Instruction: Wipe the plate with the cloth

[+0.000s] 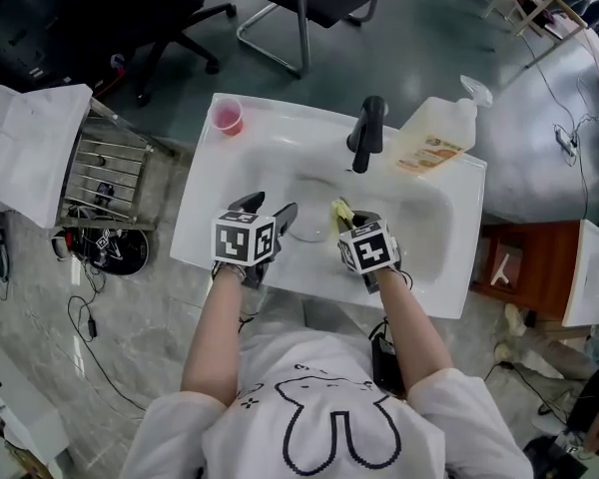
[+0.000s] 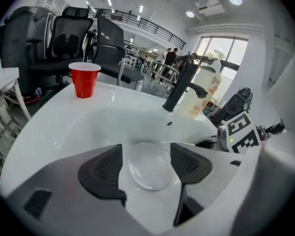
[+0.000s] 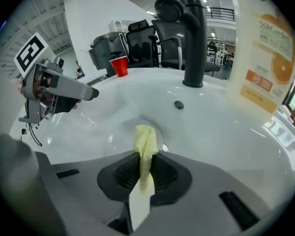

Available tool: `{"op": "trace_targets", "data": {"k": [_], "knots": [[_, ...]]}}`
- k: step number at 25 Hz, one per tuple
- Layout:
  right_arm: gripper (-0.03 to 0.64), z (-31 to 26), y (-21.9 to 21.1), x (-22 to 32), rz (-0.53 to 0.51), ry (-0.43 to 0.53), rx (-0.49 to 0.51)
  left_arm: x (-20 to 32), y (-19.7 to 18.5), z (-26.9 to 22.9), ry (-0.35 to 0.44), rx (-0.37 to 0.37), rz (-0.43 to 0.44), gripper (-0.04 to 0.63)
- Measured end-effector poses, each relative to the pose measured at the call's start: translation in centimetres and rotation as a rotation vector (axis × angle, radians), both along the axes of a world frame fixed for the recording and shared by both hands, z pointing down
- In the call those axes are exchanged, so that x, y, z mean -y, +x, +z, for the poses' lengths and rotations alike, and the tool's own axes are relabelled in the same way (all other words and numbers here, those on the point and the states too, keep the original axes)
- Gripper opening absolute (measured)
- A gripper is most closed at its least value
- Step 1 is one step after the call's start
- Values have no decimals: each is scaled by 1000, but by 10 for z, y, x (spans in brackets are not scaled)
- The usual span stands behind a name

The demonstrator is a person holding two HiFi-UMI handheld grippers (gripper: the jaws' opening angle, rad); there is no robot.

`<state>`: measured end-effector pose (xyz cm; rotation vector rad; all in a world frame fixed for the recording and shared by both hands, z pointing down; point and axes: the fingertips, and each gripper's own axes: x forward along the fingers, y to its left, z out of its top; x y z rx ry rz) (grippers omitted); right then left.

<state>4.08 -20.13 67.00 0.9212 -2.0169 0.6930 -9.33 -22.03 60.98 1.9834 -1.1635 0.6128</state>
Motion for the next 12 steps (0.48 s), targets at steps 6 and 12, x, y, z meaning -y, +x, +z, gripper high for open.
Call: {"op": "trace_targets", "data": {"k": [6,12], "knots": [[48,27,-6,1,-50,-61,-86,1,3,28,-143,-40,99,273],[48,49,-2,-1,-92,-118,-148,10,5,54,-252,-104,83,273]]}}
